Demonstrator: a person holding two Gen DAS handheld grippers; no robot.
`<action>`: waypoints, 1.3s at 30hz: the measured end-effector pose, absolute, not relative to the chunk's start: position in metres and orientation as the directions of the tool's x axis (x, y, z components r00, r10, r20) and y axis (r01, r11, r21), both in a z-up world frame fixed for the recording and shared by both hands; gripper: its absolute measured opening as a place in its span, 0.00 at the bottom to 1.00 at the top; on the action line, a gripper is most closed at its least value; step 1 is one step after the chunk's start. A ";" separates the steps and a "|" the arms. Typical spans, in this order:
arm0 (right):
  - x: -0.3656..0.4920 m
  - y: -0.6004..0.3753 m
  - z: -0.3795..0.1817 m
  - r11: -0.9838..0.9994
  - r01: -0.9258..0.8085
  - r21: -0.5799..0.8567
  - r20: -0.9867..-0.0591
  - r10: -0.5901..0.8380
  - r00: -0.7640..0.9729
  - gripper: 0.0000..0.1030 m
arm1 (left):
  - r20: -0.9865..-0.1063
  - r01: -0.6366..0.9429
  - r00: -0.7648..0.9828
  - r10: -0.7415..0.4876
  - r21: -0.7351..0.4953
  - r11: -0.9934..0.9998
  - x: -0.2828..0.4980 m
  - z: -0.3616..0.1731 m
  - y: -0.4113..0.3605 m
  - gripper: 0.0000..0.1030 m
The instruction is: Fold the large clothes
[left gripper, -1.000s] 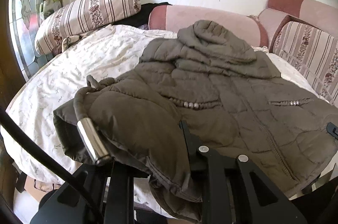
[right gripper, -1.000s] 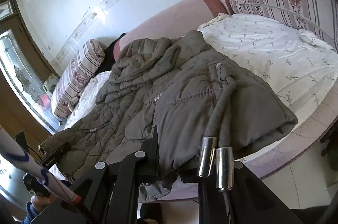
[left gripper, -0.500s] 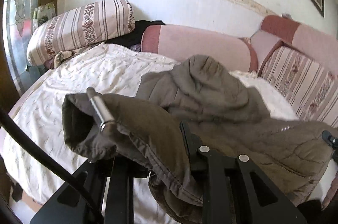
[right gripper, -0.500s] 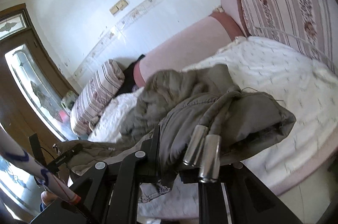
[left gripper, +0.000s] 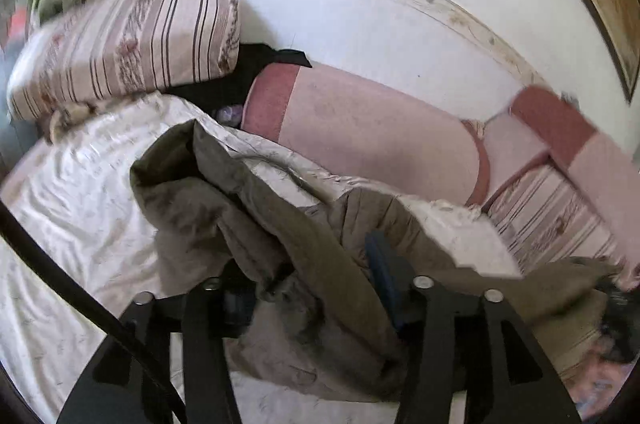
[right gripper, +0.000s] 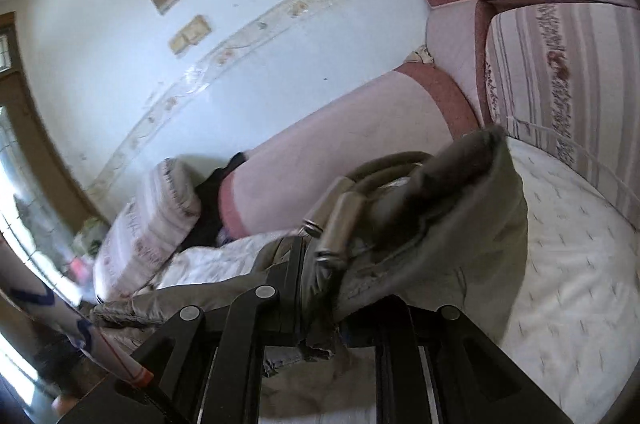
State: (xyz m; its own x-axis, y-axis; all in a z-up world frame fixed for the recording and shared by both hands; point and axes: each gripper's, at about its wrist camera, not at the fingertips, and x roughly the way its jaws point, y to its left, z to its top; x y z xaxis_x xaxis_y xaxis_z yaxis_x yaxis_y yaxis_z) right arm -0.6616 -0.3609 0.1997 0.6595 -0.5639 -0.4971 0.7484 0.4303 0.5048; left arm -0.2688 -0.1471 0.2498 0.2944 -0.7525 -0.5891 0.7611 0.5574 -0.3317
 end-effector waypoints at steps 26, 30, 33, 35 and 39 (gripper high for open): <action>-0.575 -0.451 0.113 0.462 0.790 0.403 -0.550 -0.568 0.613 0.36 | -0.699 0.841 0.378 -0.606 -0.015 0.541 -0.249 0.068 -0.324 0.76; -0.548 -0.442 0.099 0.523 0.814 0.251 -0.563 -0.606 0.563 0.38 | -0.716 0.836 0.396 -0.576 0.020 0.549 -0.244 0.055 -0.337 0.80; -0.533 -0.459 0.076 0.513 0.834 0.205 -0.592 -0.614 0.523 0.38 | -0.727 0.831 0.395 -0.561 0.024 0.555 -0.234 0.050 -0.346 0.83; -0.541 -0.470 0.069 0.482 0.832 0.275 -0.575 -0.611 0.544 0.38 | -0.729 0.832 0.388 -0.564 0.012 0.555 -0.229 0.047 -0.348 0.86; -0.576 -0.485 0.070 0.406 0.812 0.420 -0.499 -0.644 0.580 0.42 | -0.722 0.835 0.387 -0.574 0.010 0.550 -0.227 0.043 -0.348 0.87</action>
State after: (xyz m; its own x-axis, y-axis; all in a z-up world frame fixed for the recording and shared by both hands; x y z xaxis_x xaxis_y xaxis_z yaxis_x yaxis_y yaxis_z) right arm -0.5761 -0.4848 0.0697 0.5799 -0.6443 -0.4987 0.8119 0.4060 0.4195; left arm -0.2270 -0.3483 0.0431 0.3868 -0.5737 -0.7220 0.8348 0.5504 0.0099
